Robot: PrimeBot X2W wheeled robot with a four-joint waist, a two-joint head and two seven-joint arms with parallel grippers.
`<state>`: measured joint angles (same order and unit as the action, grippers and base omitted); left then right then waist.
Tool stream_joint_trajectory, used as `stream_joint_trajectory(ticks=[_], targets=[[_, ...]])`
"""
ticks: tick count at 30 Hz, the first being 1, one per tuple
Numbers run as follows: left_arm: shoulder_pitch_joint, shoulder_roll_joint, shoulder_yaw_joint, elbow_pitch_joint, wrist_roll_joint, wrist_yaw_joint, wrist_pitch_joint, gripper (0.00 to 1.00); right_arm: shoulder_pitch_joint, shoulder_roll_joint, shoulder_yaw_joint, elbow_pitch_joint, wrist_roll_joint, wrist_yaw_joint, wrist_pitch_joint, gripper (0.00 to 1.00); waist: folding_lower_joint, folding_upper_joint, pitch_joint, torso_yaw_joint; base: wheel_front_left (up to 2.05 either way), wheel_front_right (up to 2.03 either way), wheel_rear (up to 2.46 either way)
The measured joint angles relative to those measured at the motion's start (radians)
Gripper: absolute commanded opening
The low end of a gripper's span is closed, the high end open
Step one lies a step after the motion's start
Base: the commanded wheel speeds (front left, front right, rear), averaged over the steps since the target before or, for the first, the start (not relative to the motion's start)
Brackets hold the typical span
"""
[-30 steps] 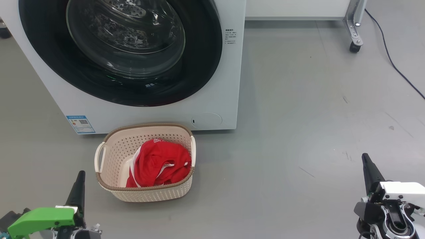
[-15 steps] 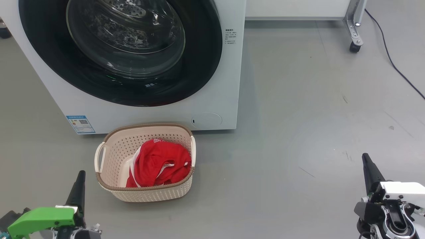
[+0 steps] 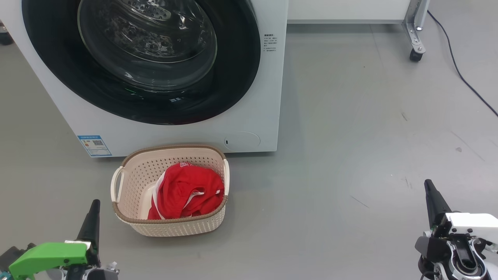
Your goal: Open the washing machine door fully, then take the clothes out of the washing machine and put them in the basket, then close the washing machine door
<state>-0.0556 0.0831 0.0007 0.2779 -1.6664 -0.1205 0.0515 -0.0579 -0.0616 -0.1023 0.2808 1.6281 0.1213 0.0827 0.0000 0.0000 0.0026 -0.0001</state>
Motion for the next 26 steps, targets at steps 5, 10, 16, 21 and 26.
stream_joint_trajectory(ticks=[5,10,16,21,26], targets=[[0.0,0.0,0.001,0.0,0.0,0.0,0.0,0.0,0.0,0.0,0.0,0.0,0.0,0.0,0.0,0.0,0.0,0.0,0.0,0.0,0.0,0.0,0.0],[0.0,0.0,0.001,0.0,0.0,0.0,0.0,0.0,0.0,0.0,-0.001,0.0,0.0,0.0,0.0,0.0,0.0,0.0,0.0,0.0,0.0,0.0,0.0],[0.0,0.0,0.002,0.0,0.0,0.0,0.0,0.0,0.0,0.0,-0.001,0.0,0.0,0.0,0.0,0.0,0.0,0.0,0.0,0.0,0.0,0.0,0.0],[0.0,0.0,0.002,0.0,0.0,0.0,0.0,0.0,0.0,0.0,-0.001,0.0,0.0,0.0,0.0,0.0,0.0,0.0,0.0,0.0,0.0,0.0,0.0],[0.0,0.0,0.003,-0.001,0.0,0.0,0.0,0.0,0.0,0.0,-0.002,0.0,0.0,0.0,0.0,0.0,0.0,0.0,0.0,0.0,0.0,0.0,0.0]])
